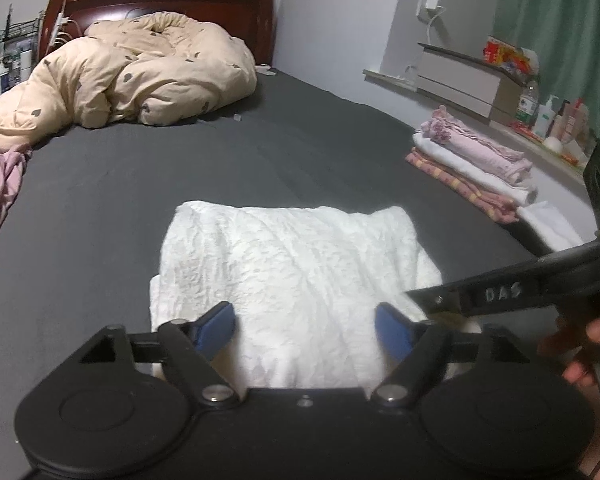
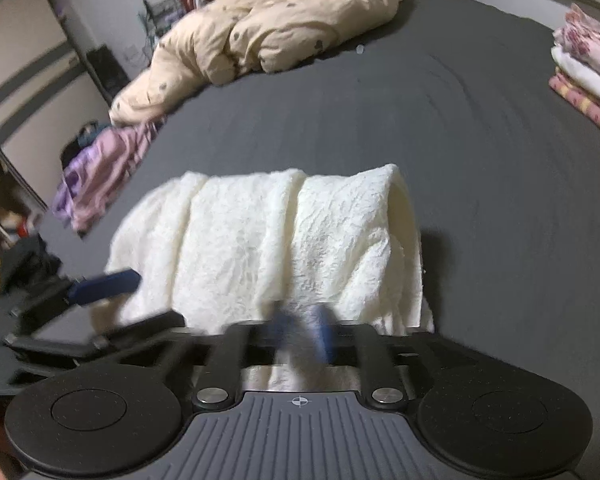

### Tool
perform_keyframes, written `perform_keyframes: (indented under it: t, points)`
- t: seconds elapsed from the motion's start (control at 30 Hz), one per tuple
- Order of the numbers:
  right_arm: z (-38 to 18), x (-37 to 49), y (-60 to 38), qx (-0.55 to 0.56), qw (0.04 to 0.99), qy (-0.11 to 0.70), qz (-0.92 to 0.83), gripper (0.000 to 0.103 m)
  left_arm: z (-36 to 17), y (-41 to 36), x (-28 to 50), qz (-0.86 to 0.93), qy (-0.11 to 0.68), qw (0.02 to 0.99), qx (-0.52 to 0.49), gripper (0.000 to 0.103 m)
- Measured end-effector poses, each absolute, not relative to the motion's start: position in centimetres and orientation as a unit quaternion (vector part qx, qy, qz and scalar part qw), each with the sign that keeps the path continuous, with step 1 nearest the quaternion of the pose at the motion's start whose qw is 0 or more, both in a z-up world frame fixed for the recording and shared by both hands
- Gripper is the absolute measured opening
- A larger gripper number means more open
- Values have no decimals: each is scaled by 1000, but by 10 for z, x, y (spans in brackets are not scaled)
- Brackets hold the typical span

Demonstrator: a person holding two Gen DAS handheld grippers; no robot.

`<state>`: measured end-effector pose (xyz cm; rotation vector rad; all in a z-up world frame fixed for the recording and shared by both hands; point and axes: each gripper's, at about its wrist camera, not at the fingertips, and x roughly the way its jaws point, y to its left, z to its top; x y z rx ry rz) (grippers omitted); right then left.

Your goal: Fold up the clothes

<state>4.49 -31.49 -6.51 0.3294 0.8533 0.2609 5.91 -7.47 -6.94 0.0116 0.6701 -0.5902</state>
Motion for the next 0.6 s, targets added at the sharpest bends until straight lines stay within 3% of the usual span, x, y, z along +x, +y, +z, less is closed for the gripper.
perform_keyframes:
  t: [0.03,0.07,0.2,0.6]
  points:
    - [-61,42,-317,163,893,402,124,98,-69,-75,58,-286,323,902,6,82]
    - [-56,39,-318,166,896,393,121,103,-68,-75,58,-285,322,903,7,86]
    - [-46,34,-314,149,906,377,123,103,-63,-73,60,-274,321,906,4,102]
    - [-28,10,-344,226,893,386,51,103,-34,-34,60,-239,309,920,-31,103]
